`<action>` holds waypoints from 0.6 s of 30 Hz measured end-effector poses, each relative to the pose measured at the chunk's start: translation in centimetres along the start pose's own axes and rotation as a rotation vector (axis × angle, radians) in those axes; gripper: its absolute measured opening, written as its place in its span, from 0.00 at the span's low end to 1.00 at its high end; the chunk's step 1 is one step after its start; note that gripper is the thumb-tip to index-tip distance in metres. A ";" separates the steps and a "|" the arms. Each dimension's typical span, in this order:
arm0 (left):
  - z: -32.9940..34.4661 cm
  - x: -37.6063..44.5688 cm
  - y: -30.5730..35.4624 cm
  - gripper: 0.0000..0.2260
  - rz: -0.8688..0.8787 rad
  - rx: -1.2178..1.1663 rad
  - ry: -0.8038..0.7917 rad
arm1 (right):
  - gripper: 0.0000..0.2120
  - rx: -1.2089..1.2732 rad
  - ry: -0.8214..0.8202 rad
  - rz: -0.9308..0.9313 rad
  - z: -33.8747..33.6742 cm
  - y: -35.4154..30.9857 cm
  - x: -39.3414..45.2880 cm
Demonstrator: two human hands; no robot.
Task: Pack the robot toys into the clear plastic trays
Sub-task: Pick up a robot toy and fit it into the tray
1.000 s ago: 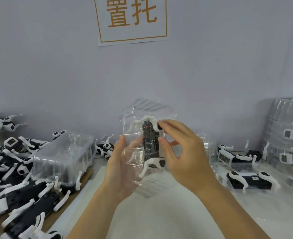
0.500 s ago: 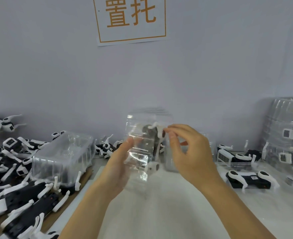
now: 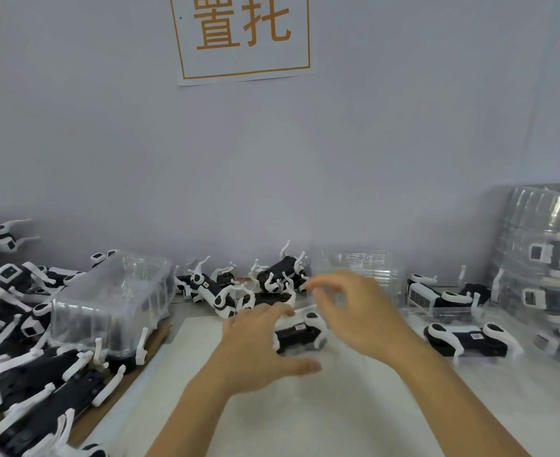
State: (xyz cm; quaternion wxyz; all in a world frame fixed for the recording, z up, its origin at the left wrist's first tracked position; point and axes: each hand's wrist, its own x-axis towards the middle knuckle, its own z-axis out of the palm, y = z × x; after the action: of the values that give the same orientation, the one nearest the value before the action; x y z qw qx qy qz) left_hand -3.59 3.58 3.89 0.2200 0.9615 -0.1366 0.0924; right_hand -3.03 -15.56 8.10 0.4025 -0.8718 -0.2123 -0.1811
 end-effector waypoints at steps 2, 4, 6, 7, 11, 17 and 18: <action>1.0 -0.1 0.4 0.44 0.076 0.025 -0.045 | 0.11 -0.063 -0.237 0.028 0.8 0.5 -0.5; 1.3 -0.1 0.6 0.43 0.089 -0.001 -0.041 | 0.13 -0.162 -0.334 0.091 1.1 1.1 -0.8; 0.9 0.1 0.7 0.38 0.007 -0.091 0.026 | 0.17 -0.253 -0.392 0.176 0.8 1.6 -0.9; 0.6 0.2 0.7 0.34 -0.065 -0.138 0.090 | 0.18 -0.280 -0.409 0.208 0.6 1.9 -0.9; -0.6 0.5 -0.7 0.23 -0.430 -0.120 0.095 | 0.17 -0.363 -0.311 0.268 0.0 2.3 -1.0; -0.6 0.0 -0.9 0.22 -0.579 -0.415 -0.200 | 0.22 -0.411 -0.293 0.401 -0.5 2.5 -1.4; -0.6 0.1 -0.8 0.18 -0.573 -0.439 -0.187 | 0.25 -0.406 -0.297 0.404 -0.5 2.4 -1.4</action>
State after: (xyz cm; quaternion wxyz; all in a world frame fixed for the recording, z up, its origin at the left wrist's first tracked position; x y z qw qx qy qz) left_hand -3.31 4.50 4.10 0.4243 0.8949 0.1020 -0.0927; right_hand -3.03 -17.73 6.22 0.2129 -0.9757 -0.0507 -0.0071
